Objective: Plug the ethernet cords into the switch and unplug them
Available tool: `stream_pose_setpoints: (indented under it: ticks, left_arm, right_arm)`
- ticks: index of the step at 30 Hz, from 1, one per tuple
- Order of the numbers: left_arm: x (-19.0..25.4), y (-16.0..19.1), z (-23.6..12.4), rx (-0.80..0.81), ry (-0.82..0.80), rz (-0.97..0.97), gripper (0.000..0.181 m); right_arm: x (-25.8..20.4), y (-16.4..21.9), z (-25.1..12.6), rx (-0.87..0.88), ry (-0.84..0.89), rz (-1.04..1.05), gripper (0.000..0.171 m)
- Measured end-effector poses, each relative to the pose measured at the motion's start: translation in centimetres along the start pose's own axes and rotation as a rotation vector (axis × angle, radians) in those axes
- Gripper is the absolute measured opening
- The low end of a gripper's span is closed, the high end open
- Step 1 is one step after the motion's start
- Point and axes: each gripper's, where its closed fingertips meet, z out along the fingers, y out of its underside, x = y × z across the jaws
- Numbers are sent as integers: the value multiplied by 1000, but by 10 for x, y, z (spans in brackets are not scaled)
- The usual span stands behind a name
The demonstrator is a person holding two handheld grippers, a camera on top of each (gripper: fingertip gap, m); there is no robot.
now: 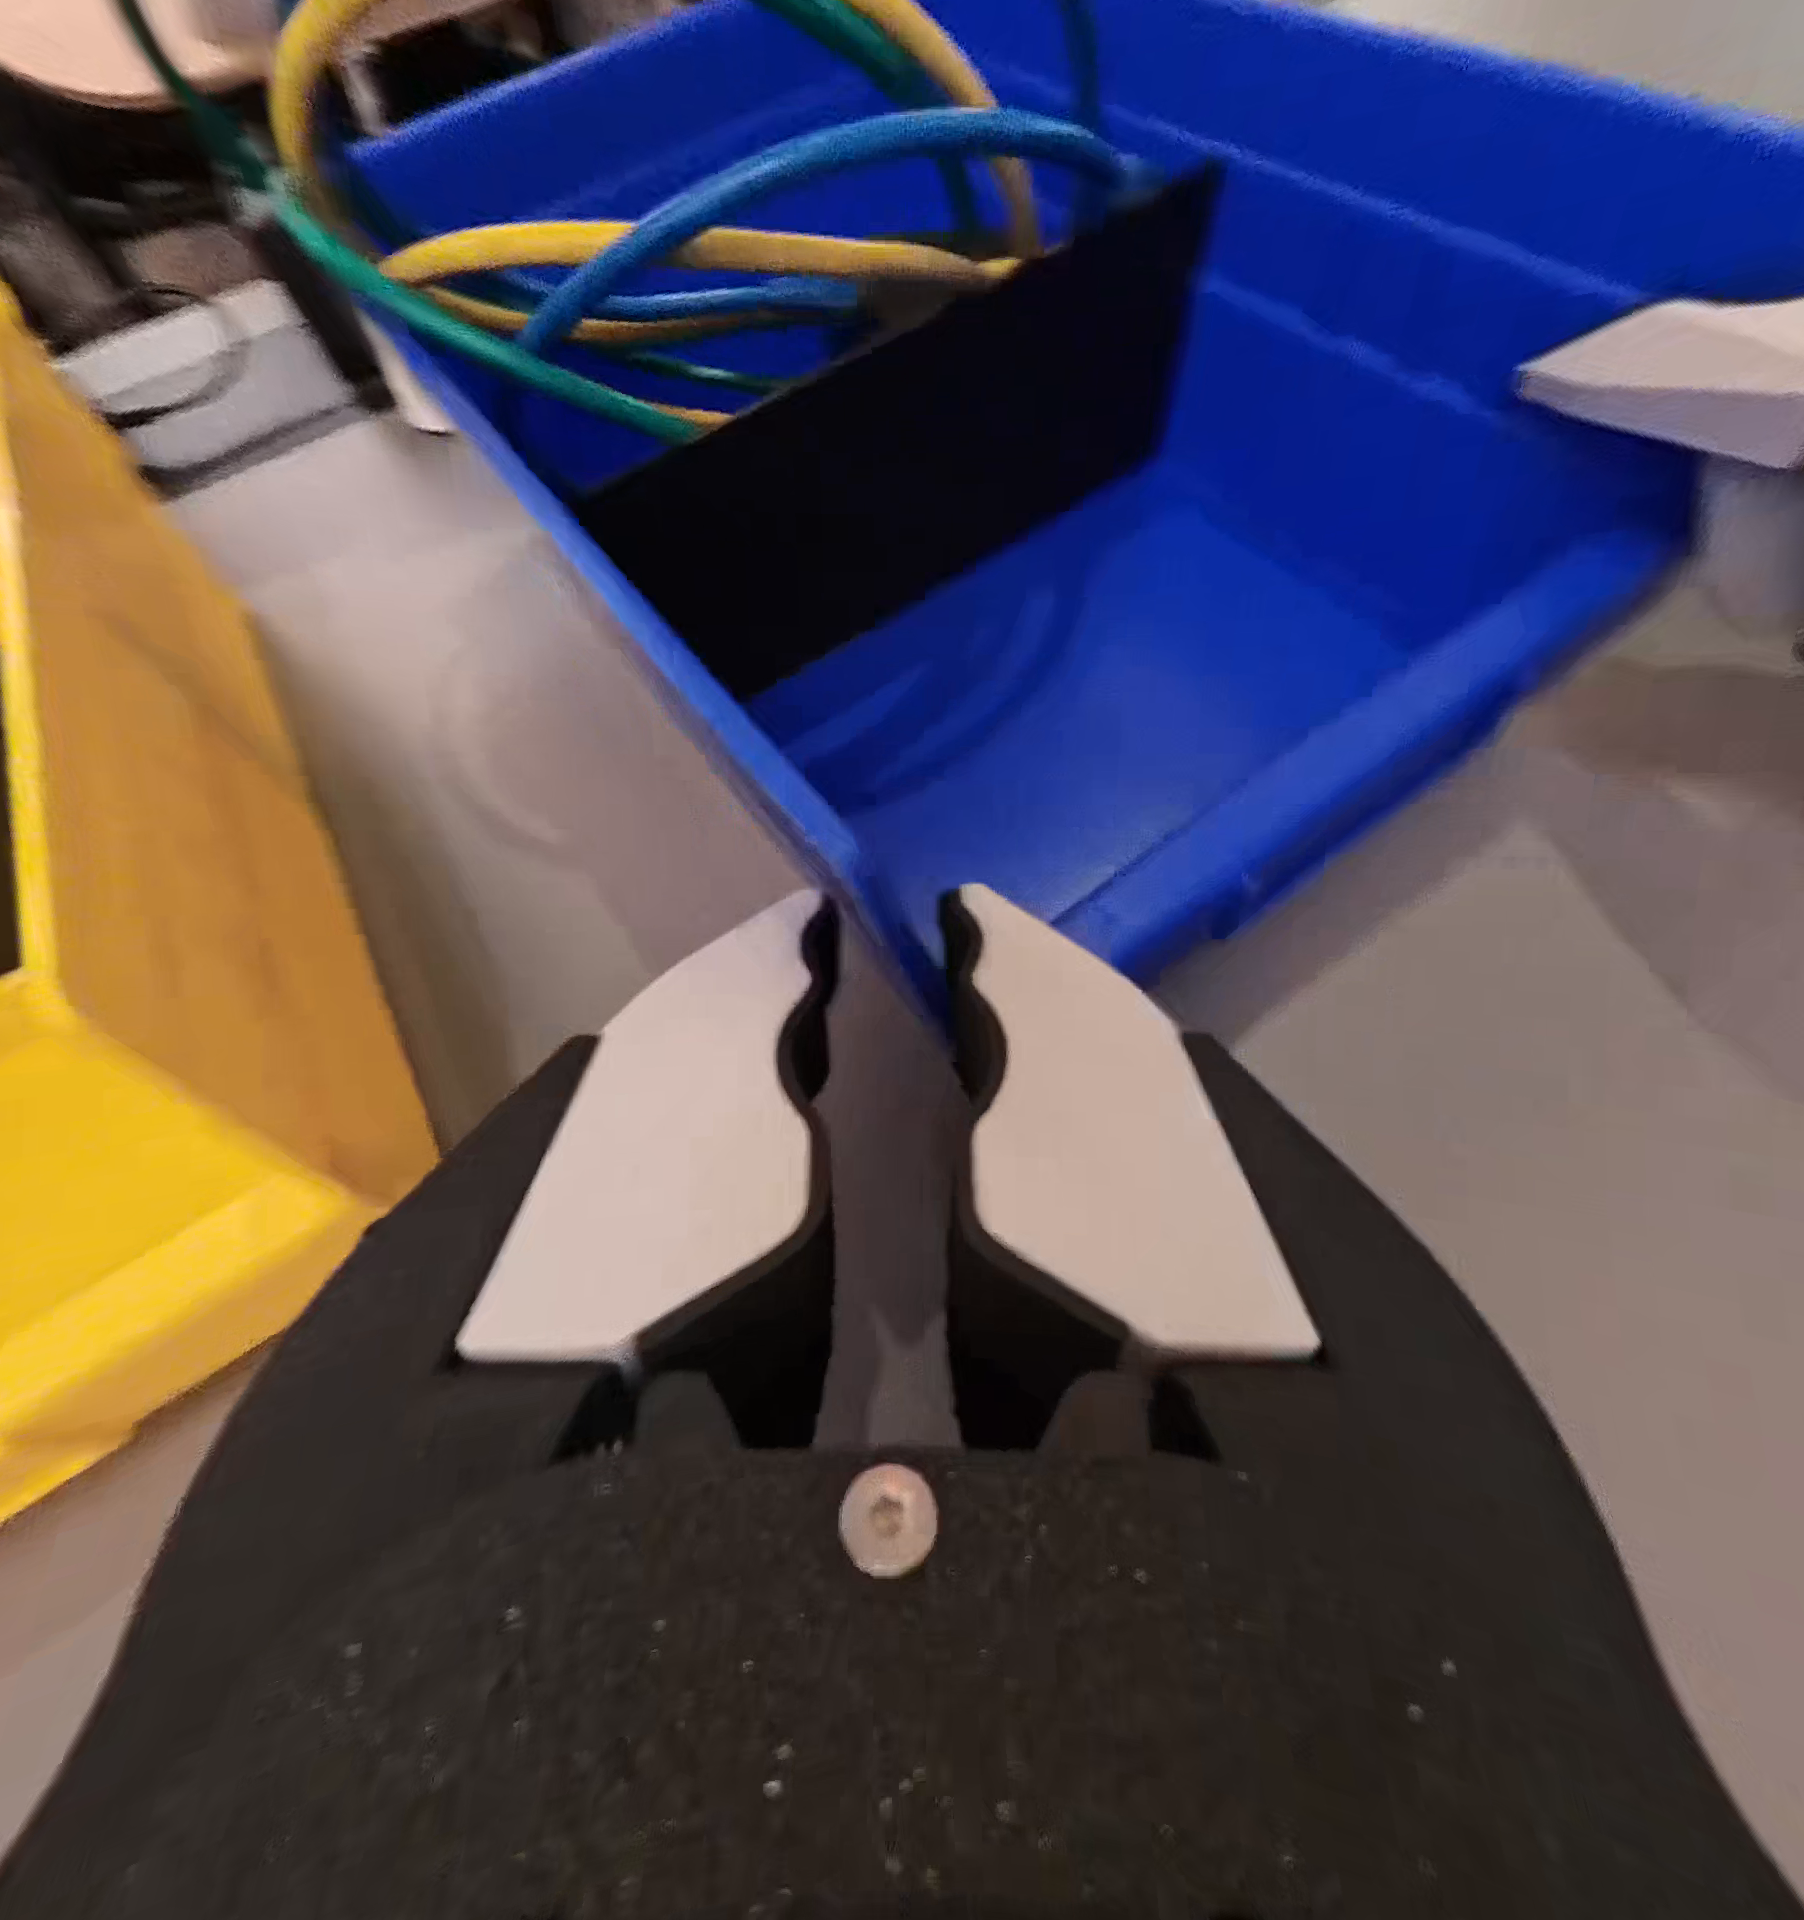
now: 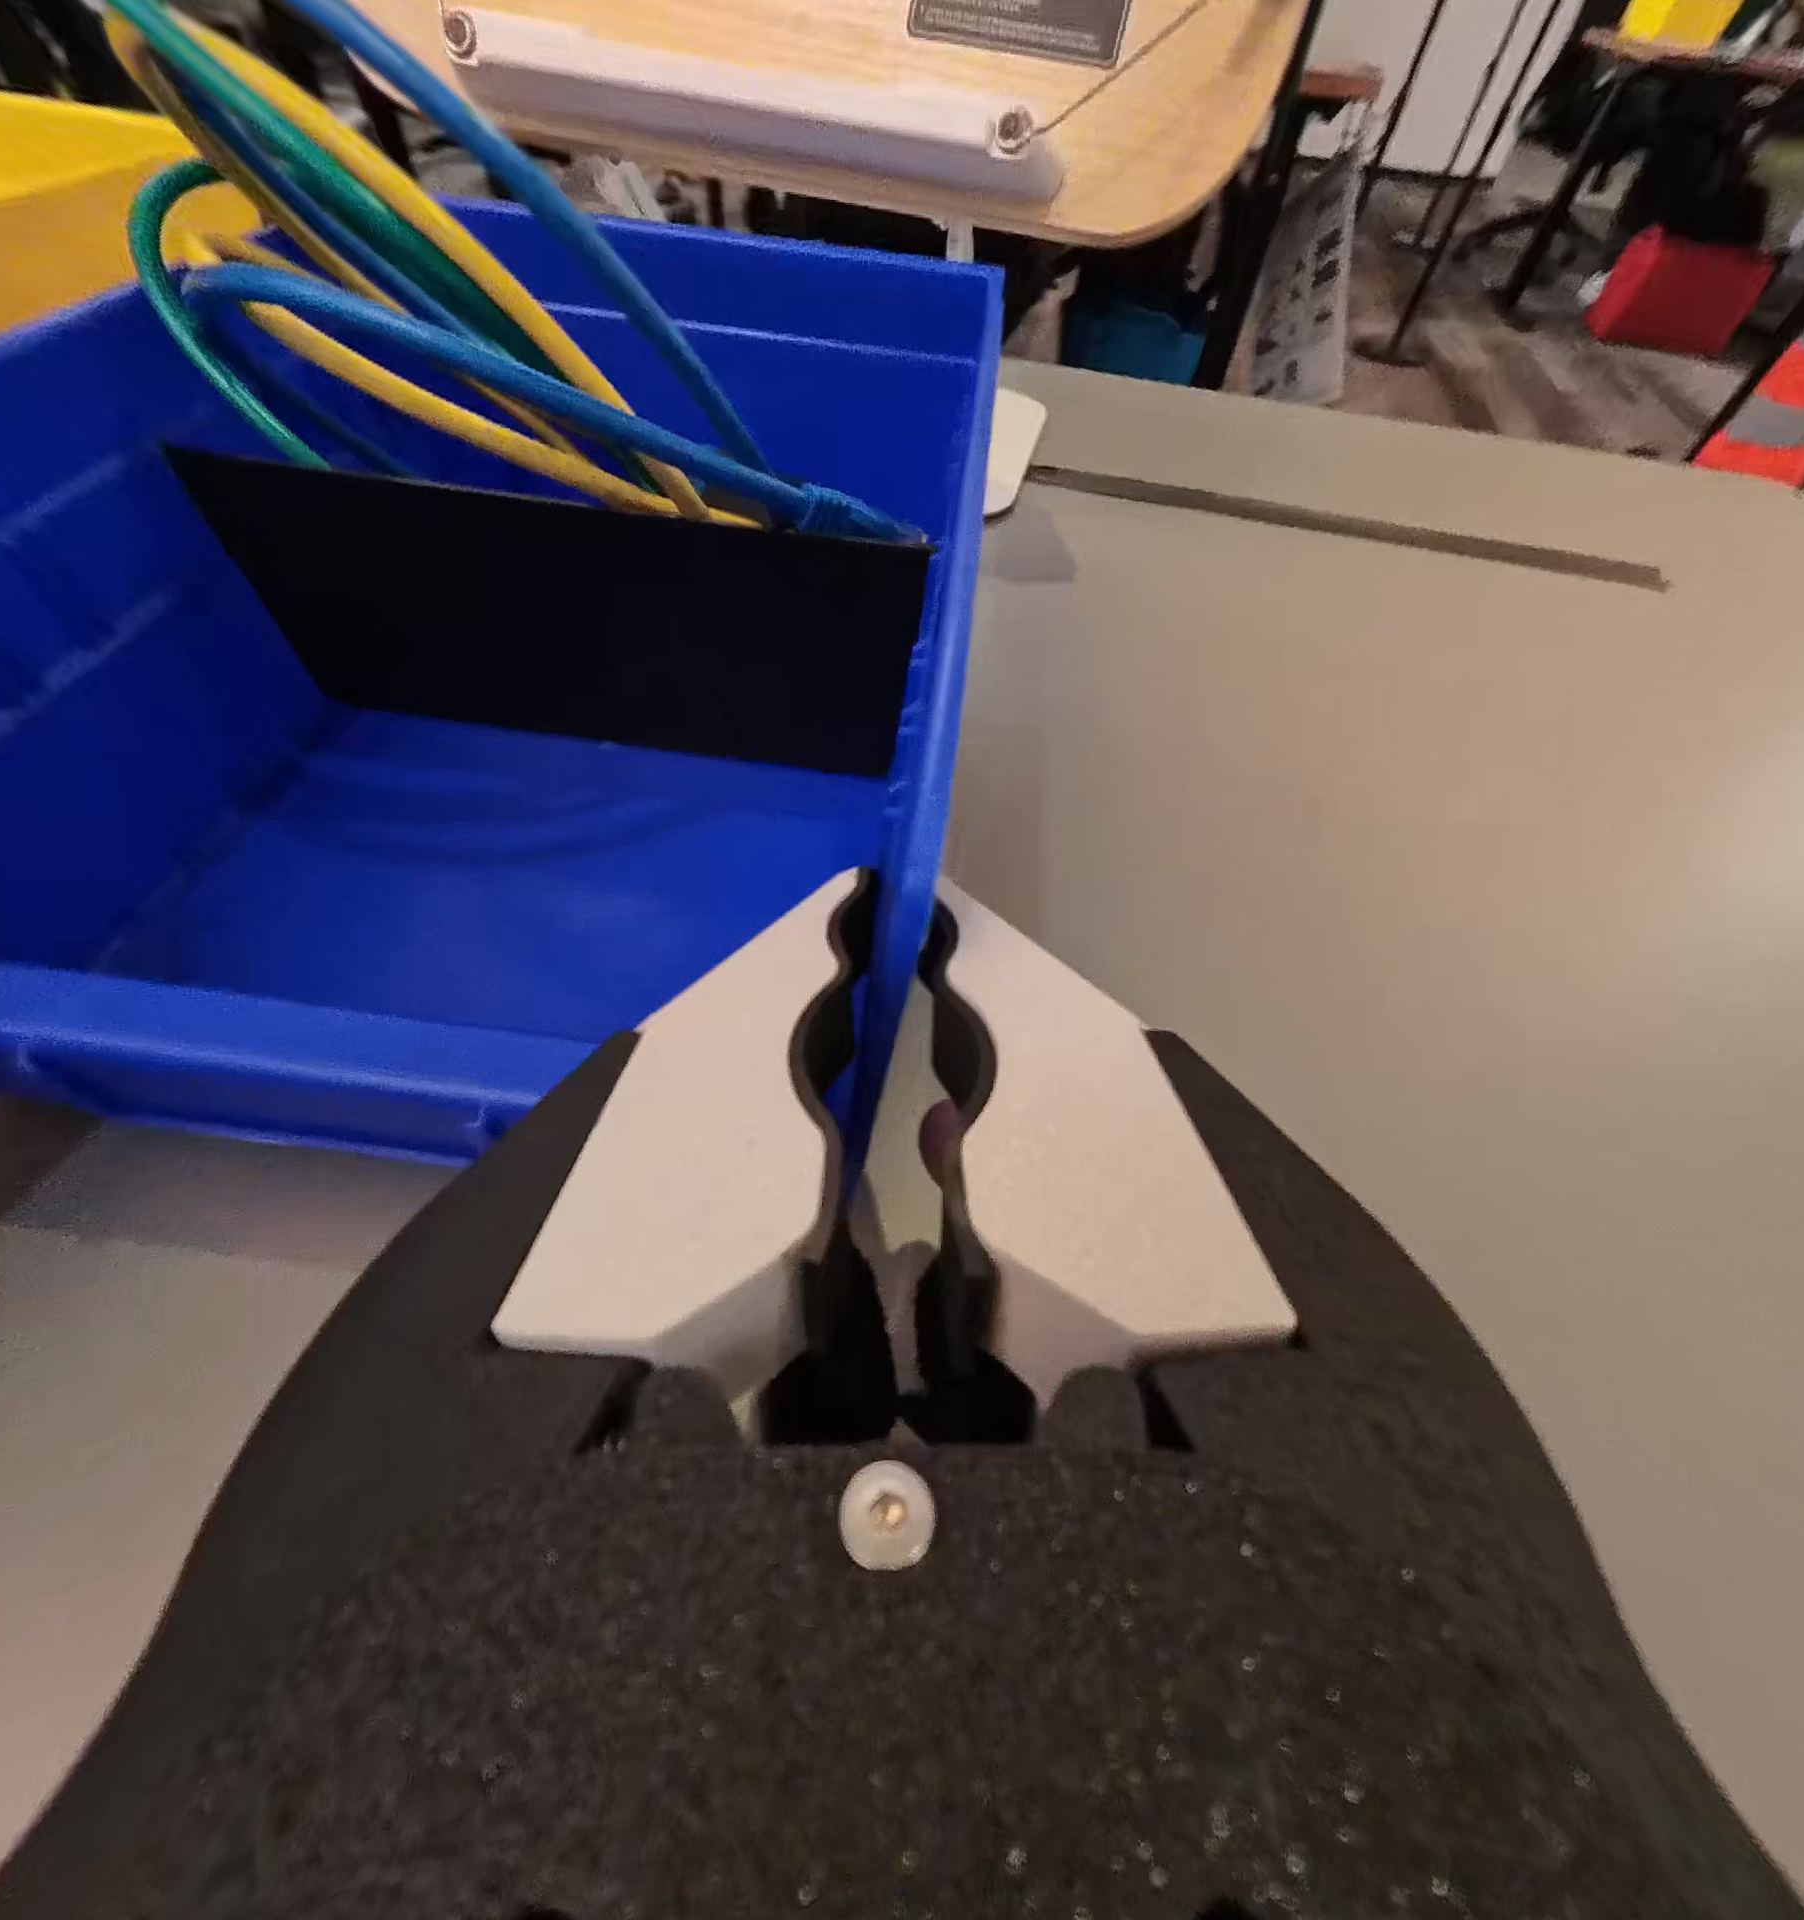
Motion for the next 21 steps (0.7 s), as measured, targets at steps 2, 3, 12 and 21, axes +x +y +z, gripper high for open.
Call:
stream_pose_setpoints:
  ticks: [2, 3, 12, 21]
  left_arm:
    - [-11, -17, -24, 125, 69, -78, 36]
    - [-28, -25, -38, 195, 66, -136, 42]
    - [-274, 44, -165, 333, -451, -428, 47]
    - [-277, 61, -101, 92, -425, -362, 36]
  right_arm:
    - [1, 2, -4, -25, -85, 86, 13]
    - [0, 3, -8, -39, -132, 116, 23]
    - [5, -42, -62, 211, -158, 79, 35]
    - [-46, -33, -63, 236, -183, -108, 31]
